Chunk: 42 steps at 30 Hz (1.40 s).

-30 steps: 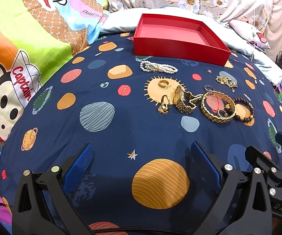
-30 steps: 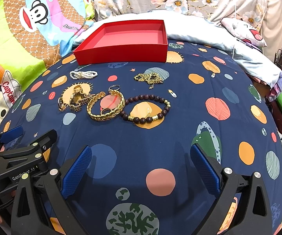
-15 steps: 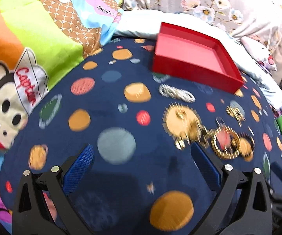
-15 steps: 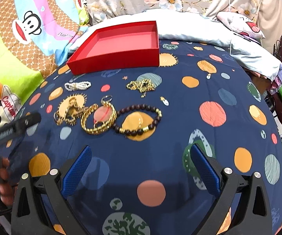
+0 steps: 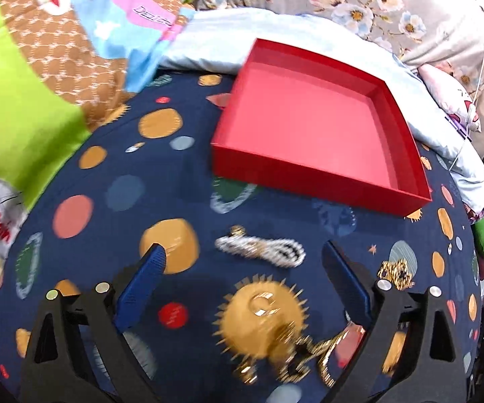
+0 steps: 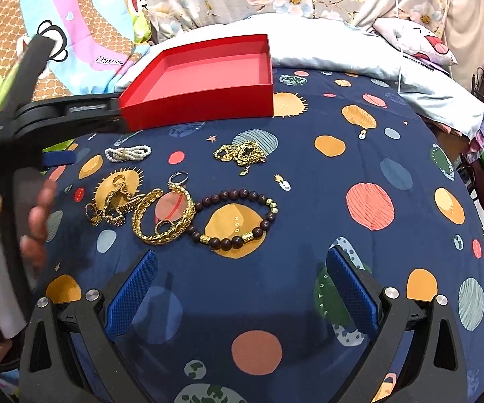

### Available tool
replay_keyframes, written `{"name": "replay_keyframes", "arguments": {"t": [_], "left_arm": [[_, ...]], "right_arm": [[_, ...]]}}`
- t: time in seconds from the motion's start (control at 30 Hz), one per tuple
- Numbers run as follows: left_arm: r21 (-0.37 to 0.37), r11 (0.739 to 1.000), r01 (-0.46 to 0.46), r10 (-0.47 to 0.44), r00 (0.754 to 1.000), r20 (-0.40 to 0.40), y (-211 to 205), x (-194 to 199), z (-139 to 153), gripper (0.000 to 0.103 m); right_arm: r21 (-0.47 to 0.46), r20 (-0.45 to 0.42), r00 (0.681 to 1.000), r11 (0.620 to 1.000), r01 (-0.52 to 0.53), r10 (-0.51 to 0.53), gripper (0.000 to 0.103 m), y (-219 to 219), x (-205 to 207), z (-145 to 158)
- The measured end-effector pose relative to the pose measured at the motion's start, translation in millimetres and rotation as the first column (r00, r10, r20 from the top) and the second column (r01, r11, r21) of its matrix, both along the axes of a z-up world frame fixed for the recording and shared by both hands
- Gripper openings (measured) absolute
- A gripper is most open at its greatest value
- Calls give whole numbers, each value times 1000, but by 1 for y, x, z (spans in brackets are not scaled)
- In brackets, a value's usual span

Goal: Organize jewelry
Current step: 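Reach the left tool to the white pearl bracelet and close on it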

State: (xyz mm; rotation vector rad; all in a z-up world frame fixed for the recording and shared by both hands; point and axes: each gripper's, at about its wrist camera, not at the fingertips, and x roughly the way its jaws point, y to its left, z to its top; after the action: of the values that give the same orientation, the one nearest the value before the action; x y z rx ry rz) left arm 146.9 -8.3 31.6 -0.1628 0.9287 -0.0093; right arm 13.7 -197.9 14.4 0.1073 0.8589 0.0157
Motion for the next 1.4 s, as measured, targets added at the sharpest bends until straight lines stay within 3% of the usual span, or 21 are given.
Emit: {"name": "replay_keyframes", "arguments": {"t": [0.03,0.1,0.23,0.37,0.5,0.67,0.77,1.13,1.4], "left_arm": [[5,1000,6,-6,1000,-10,-4,4,-3,87],[15,1000,22,-21,999,-41,-12,11,-11,72],[12,1000,14,-13,996,-90,-13,19,-24,71],[30,1000,1,1,997,-77,-9,18,-26,70],[50,999,14,-11,998,-61,-7,18,-25,53],[-5,1000,26,-26,998,-49,0,12,-21,40],[-28,999,36,-37,999,-28,5,10,-15,22],[-74,996,52,-54,998,-17,17,4,-12,21],[-119,992,38,-34,999,37,34,-9,11,21]], "right_arm": [[2,-1,1000,1000,1,-1,98,-1,1,0],[5,-4,1000,1000,3,-3,98,-3,3,-1],[11,-5,1000,1000,9,-9,98,-7,7,0],[16,-14,1000,1000,14,-14,98,-10,12,-2],[17,-21,1000,1000,9,-8,98,-9,16,-3],[21,-28,1000,1000,4,-3,98,-7,19,-4],[25,-27,1000,1000,3,-2,98,-7,21,-1],[35,-4,1000,999,1,-1,98,-6,30,10],[52,24,1000,999,-15,14,98,-8,54,20]]}}
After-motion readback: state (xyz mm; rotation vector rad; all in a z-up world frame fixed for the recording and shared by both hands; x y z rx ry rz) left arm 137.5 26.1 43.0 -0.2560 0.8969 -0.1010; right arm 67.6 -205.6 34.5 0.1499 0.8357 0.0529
